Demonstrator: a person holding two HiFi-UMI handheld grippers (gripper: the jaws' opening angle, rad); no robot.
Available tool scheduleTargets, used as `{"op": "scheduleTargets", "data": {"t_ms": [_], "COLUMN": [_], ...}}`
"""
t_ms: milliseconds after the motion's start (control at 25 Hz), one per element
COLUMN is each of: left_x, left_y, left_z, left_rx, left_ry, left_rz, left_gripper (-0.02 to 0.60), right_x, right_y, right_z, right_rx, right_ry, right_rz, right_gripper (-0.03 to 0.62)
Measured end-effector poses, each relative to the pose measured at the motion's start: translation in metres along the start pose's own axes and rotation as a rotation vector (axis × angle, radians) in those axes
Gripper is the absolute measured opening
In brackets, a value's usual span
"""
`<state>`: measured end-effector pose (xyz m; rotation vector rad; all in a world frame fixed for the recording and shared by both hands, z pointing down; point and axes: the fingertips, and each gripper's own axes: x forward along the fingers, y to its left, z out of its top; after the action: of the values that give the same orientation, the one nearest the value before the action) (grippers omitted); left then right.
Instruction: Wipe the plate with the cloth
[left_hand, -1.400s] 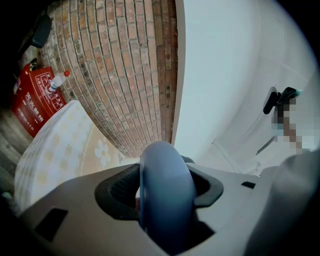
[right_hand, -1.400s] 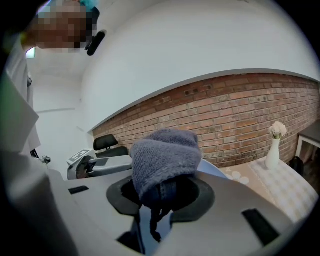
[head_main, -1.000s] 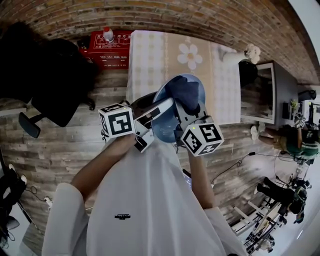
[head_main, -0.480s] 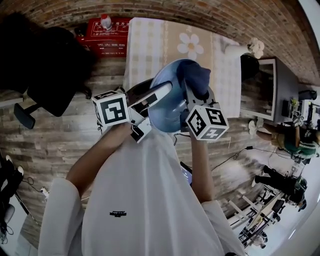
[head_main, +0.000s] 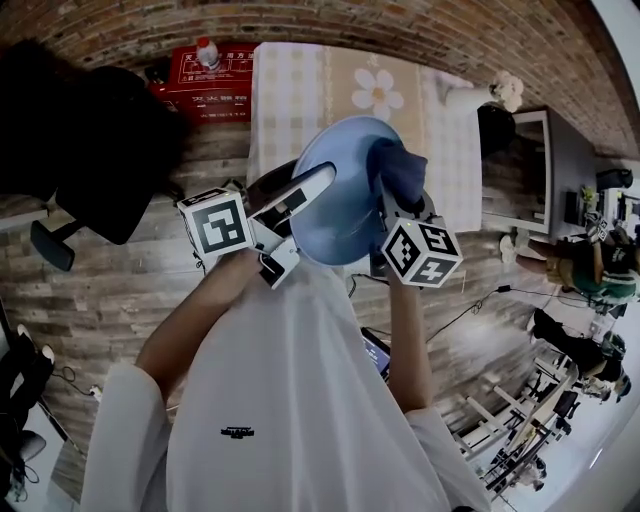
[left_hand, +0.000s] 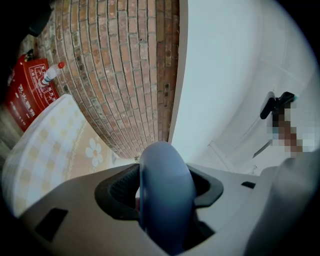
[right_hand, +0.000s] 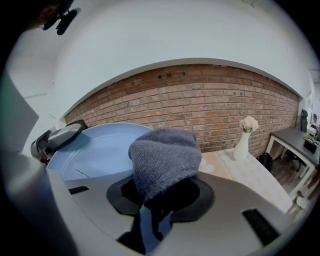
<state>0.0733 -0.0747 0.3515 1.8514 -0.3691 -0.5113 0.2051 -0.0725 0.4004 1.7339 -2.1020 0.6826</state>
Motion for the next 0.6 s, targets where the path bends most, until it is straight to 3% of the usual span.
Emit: {"op": "scheduleTargets", "data": {"t_ms": [600], "left_x": [-0.001], "left_y": [0.002], "left_z": [0.008], "left_rx": [0.001], "left_ry": [-0.003], "left_rz": [0.004], "left_gripper": [0.259], "right_x": [-0.027], "right_y": [0.013], "right_z": [-0.042], "right_rx": [-0.088], "right_ry": [0.153], "right_rz": [0.01], "right_gripper": [0.133]}}
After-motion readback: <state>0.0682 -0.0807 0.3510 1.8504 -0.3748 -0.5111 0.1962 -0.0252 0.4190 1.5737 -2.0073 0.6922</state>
